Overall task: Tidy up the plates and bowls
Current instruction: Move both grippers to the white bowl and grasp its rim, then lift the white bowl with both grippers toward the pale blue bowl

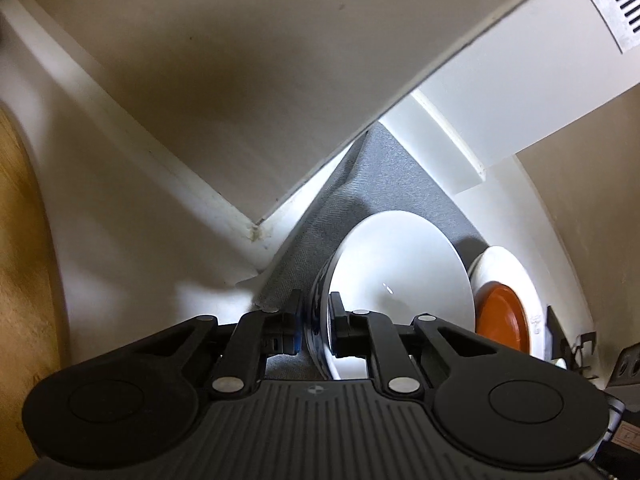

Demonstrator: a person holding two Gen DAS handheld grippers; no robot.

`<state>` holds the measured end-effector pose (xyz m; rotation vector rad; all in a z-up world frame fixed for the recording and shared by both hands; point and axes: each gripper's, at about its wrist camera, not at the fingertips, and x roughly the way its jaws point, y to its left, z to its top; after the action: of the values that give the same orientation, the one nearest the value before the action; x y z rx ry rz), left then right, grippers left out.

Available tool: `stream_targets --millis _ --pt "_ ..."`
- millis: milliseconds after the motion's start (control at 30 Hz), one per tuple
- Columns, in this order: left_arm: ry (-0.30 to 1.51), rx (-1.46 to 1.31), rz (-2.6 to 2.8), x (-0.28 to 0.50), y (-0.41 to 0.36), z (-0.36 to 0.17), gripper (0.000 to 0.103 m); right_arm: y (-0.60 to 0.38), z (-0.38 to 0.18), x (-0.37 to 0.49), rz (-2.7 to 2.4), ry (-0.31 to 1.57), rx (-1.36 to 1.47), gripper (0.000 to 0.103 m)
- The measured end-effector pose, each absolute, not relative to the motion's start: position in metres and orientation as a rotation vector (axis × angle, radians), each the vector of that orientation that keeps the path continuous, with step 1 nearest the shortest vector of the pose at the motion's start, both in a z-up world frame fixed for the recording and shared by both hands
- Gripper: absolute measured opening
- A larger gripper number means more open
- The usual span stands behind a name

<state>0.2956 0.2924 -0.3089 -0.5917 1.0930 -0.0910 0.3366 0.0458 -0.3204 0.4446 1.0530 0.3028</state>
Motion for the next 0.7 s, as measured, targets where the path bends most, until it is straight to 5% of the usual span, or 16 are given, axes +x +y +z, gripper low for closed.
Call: stream_targets --millis 700 --pt "1.099 -0.431 -0.238 0.257 0.213 -0.234 0.013 -0.050 -0.250 0.241 0.297 0.911 0.590 0.020"
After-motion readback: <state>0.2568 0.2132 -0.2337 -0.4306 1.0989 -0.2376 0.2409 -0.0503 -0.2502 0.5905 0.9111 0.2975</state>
